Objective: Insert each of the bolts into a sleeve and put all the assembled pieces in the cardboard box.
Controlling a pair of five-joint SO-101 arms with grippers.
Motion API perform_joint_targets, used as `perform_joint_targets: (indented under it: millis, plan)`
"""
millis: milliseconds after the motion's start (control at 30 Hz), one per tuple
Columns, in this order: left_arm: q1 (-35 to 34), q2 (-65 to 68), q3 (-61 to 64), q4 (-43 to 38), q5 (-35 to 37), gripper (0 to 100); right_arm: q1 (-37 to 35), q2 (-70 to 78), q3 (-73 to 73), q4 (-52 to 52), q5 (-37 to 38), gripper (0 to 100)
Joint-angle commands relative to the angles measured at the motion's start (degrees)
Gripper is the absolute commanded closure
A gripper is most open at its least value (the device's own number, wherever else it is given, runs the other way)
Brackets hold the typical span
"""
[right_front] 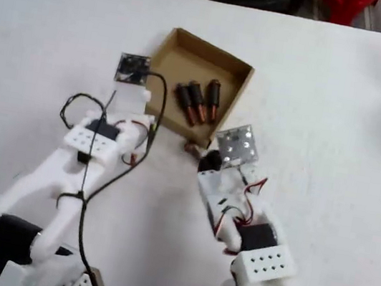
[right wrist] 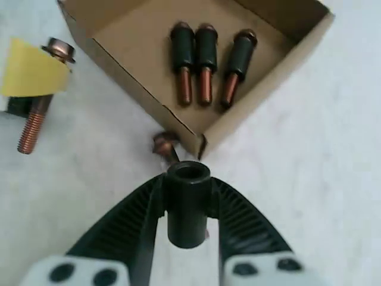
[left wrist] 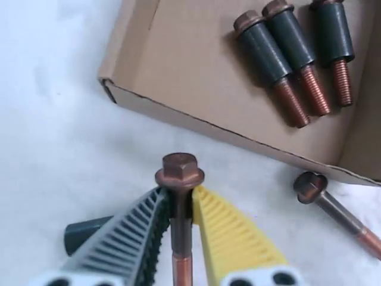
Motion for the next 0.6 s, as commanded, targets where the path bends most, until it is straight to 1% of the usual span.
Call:
perform_joint_targets:
  millis: [0,133,200,300,367,400,500,567]
  plan:
    - [-3.12,-3.12,-0.97,-1.41,-0.26,98,-4.97,-1.27,0.88,-11.91,-0.79,98.1]
    - [-5.23,-3.12,-1.05,-2.55,-0.18,98,-9.01,-1.27,4.13,-28.35,-0.88,98.1]
    - [-5.49,-3.12,-0.88,-3.25,-0.18,98,-11.74,-1.27,5.45,-34.51,-0.88,98.1]
    - [-5.41,-3.12,-0.88,-3.43,-0.18,98,-15.08,-1.27,5.98,-36.53,-0.88,98.1]
    - [-5.41,-3.12,-0.79,-3.43,-0.18,98,-15.60,-1.27,5.98,-36.79,-1.32,98.1]
    - [-5.41,-3.12,-0.79,-3.43,-0.18,98,-15.60,-1.27,5.98,-36.88,-2.90,98.1]
    - [-5.41,-3.12,-0.79,-3.43,-0.18,98,-14.99,-1.19,5.89,-39.43,-11.34,98.1]
    - [-5.41,-3.12,-0.79,-3.43,-0.18,98,-14.90,-1.01,5.89,-40.66,-14.51,98.1]
